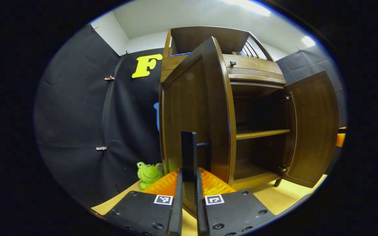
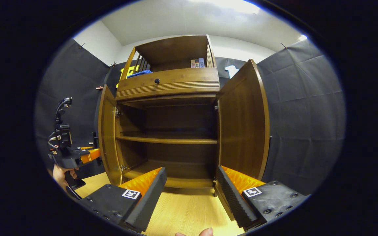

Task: Open the right door of the double-door shoe cabinet with the right hand, and open the left door with the left hand.

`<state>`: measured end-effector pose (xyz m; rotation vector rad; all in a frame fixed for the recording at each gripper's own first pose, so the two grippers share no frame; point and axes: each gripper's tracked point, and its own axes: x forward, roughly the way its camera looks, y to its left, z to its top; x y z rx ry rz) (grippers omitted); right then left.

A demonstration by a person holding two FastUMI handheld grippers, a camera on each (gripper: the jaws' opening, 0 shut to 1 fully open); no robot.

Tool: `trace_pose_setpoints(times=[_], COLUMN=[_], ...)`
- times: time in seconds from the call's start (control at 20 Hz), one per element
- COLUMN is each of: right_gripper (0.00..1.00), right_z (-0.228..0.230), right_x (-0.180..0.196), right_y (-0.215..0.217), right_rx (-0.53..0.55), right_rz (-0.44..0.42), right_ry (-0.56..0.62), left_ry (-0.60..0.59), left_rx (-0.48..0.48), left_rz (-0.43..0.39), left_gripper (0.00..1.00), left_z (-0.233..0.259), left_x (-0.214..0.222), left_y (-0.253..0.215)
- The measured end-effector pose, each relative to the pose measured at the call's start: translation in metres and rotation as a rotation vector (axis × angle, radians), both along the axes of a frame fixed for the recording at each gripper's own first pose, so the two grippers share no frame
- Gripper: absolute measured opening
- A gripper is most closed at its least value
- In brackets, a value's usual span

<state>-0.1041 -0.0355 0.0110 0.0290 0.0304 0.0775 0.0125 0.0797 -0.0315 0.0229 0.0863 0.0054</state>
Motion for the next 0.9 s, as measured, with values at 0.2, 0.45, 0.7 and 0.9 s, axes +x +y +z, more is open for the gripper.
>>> trace_pose_setpoints(times=[0.2,0.45,0.7,0.9], right_gripper=[0.98,0.98,0.98,0.98], right_z=[-0.002,-0.003,-0.004,-0.005], right_x=[0.003,0.004,0.006,0.007], right_y=[0.005,0.01,0.022,0.026], right_rx=[-0.011,-0.015,-0.036,-0.045], right_rz=[-0.004,-0.005,0.015,0.025], right_ry=[0.004,0.006,0.0,0.0], left_ry=[-0.002,-0.001,0.001,0.004], left_rx=[0.013,0.014,0.018,0.038], left_rz=[0.014,0.027,0.062,0.095], left_gripper=[0.19,0.19,0.18,0.12], left_z=[0.001,0.003,0.005,0.003], left_x=[-0.009,-0.021,-0.029,-0.033], left_y=[0.016,0.033,0.057,0.08])
